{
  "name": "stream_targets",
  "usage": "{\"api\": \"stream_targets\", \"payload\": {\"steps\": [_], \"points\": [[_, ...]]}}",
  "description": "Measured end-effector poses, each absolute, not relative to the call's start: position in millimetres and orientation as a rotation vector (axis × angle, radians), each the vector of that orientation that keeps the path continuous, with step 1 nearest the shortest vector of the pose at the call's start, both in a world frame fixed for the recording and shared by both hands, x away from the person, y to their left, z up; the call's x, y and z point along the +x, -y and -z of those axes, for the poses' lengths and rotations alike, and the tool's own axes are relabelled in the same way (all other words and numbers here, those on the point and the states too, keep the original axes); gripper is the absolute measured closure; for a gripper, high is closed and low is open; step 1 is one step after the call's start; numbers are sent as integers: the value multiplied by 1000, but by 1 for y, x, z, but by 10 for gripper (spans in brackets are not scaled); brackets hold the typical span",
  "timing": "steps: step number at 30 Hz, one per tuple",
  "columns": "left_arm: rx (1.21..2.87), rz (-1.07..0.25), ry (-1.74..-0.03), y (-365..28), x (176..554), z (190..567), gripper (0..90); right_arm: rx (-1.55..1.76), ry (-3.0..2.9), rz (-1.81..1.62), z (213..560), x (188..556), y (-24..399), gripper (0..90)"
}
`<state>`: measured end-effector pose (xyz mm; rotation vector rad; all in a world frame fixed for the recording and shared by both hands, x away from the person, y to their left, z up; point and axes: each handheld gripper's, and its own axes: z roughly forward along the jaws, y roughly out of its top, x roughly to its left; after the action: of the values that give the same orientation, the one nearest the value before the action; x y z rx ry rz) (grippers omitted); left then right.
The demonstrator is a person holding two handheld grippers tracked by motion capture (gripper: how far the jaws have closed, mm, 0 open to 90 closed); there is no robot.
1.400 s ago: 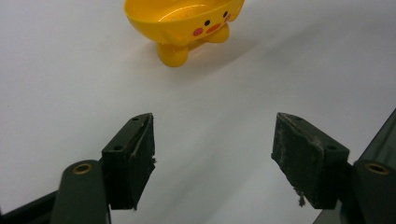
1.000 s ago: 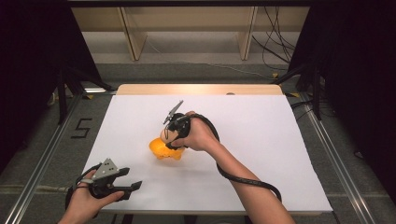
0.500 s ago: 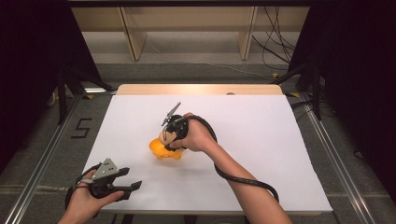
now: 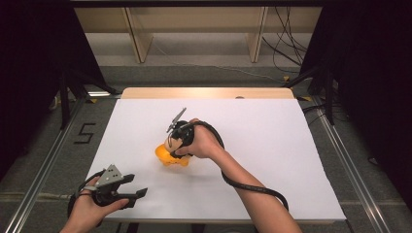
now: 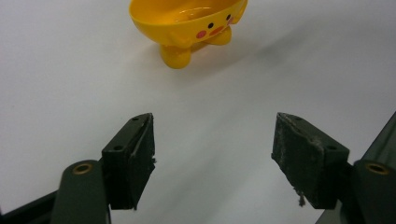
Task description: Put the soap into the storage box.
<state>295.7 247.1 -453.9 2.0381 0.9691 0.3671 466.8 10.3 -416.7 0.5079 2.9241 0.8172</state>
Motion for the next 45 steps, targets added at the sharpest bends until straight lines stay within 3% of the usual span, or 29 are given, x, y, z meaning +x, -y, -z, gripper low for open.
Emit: {"api": "stream_targets", "payload": {"steps": [19, 25, 26, 32, 45], "points": [[2069, -372, -960, -249, 296, 453, 296, 545, -2913, -873, 415, 467, -11, 342], [2065, -374, -960, -248, 296, 454, 295, 534, -2877, -908, 405, 460, -3, 386], [2055, -367, -969, -247, 296, 454, 295, 540, -2855, -921, 401, 457, 2, 434], [2054, -361, -957, -247, 296, 454, 295, 599, -2828, -923, 395, 446, 20, 521], [2048, -372, -960, -245, 296, 456, 295, 730, -2763, -920, 405, 418, 81, 526]]}}
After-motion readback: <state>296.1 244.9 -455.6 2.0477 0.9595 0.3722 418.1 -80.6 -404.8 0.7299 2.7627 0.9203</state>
